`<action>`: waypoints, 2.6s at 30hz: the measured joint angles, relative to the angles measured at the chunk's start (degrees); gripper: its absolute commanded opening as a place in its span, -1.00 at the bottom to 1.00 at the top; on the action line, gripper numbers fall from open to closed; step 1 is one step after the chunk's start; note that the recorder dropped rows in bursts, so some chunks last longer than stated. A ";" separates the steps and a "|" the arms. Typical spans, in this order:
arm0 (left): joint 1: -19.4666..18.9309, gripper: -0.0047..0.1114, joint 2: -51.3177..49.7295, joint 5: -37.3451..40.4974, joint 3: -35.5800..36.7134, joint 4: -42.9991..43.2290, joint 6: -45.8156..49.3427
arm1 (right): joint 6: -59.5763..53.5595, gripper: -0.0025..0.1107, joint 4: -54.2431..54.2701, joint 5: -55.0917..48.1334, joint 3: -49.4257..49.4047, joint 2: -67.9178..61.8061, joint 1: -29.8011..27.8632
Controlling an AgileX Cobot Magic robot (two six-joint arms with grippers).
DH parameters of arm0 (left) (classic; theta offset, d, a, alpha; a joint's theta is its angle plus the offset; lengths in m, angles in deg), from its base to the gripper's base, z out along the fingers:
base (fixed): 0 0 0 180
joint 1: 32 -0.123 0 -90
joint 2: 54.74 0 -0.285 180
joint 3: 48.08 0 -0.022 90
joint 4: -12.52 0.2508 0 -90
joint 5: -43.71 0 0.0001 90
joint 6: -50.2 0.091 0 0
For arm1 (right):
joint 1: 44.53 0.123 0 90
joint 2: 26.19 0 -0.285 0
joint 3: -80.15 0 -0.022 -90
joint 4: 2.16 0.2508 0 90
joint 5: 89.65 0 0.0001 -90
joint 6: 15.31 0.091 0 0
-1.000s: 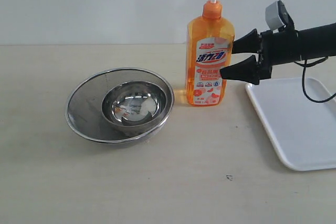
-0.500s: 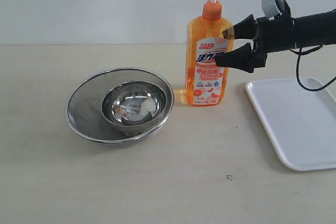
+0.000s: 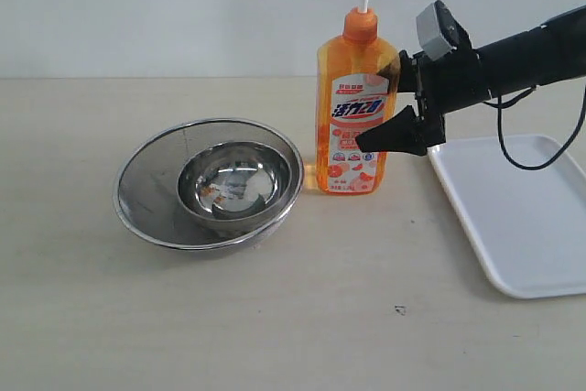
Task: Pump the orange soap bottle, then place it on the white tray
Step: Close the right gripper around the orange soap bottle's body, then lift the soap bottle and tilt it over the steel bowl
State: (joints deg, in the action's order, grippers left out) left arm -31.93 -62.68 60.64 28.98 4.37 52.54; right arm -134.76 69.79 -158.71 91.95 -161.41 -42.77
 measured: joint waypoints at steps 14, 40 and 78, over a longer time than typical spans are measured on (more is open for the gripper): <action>0.00 -0.84 0.00 0.00 0.00 0.00 0.00 | -0.19 0.90 1.12 -0.11 0.00 0.00 0.00; 0.00 -0.84 0.00 0.00 0.00 0.00 0.00 | -1.29 0.53 5.35 -0.18 0.00 0.00 3.38; 0.00 -0.84 0.00 0.00 0.00 0.00 0.00 | 9.90 -0.96 -2.09 4.48 0.26 4.61 2.39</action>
State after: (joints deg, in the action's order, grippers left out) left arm -31.93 -62.68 60.64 28.98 4.37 52.54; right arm -124.86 67.70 -154.22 92.20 -156.80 -40.38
